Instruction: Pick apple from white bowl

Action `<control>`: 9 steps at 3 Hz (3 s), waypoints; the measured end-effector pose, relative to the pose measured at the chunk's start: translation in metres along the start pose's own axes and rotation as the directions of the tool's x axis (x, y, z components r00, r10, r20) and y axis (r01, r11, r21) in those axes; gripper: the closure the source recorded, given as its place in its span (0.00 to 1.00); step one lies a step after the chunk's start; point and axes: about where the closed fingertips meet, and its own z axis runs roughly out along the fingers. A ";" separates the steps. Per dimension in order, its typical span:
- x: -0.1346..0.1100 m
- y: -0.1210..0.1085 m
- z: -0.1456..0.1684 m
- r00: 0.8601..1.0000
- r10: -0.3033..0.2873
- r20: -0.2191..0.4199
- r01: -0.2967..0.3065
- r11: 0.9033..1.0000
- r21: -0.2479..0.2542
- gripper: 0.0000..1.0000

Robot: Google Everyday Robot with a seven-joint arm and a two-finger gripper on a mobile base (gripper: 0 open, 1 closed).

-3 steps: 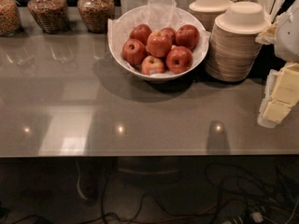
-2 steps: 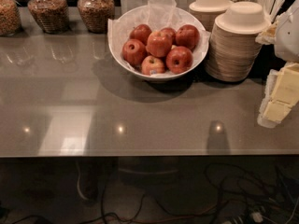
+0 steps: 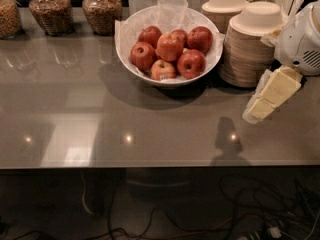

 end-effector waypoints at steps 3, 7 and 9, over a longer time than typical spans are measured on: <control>-0.091 -0.071 0.058 0.947 0.081 0.311 -0.120 0.987 0.107 0.00; -0.164 -0.110 0.123 0.930 0.050 0.365 -0.096 0.989 0.109 0.26; -0.162 -0.116 0.156 0.946 0.079 0.315 -0.108 0.991 0.075 0.28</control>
Offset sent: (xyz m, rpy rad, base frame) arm 0.1259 0.0706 0.0111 0.3469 -0.2394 -0.0809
